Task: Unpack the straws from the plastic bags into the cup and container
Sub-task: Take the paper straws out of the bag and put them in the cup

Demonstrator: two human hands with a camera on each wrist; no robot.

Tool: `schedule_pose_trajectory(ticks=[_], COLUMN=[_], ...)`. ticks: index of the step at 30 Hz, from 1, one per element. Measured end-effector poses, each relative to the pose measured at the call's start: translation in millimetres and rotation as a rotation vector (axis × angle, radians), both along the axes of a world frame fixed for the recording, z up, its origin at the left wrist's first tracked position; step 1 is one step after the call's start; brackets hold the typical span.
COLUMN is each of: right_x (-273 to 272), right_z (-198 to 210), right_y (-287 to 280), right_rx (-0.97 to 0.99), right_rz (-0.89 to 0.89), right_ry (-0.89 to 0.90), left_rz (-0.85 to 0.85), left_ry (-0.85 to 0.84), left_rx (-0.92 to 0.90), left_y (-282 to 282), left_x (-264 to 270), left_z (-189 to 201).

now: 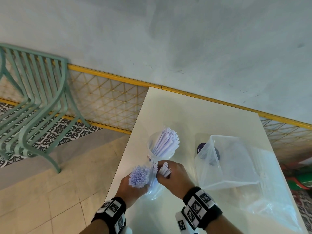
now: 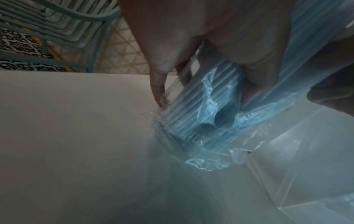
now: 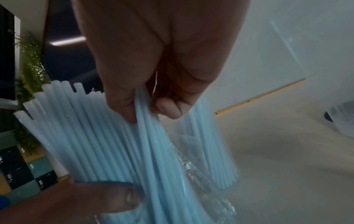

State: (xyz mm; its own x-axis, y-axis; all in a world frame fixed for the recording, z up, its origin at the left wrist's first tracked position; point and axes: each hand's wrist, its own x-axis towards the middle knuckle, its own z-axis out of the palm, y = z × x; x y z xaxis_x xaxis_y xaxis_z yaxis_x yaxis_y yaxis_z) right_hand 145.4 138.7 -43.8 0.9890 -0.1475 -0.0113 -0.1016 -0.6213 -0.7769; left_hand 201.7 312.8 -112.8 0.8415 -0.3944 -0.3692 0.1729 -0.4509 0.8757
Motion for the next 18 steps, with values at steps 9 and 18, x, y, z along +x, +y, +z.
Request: schedule_pose_trajectory(ticks=[9, 18], right_x=[2, 9], right_z=[9, 21], right_y=[-2, -9], right_rx=[0.015, 0.019], right_rz=[-0.026, 0.025], right_ry=[-0.037, -0.063], left_rz=[-0.017, -0.042], left_ry=[-0.009, -0.035], left_rx=[0.001, 0.001], left_y=[2, 4], left_x=[-1, -1], left_z=[0, -1])
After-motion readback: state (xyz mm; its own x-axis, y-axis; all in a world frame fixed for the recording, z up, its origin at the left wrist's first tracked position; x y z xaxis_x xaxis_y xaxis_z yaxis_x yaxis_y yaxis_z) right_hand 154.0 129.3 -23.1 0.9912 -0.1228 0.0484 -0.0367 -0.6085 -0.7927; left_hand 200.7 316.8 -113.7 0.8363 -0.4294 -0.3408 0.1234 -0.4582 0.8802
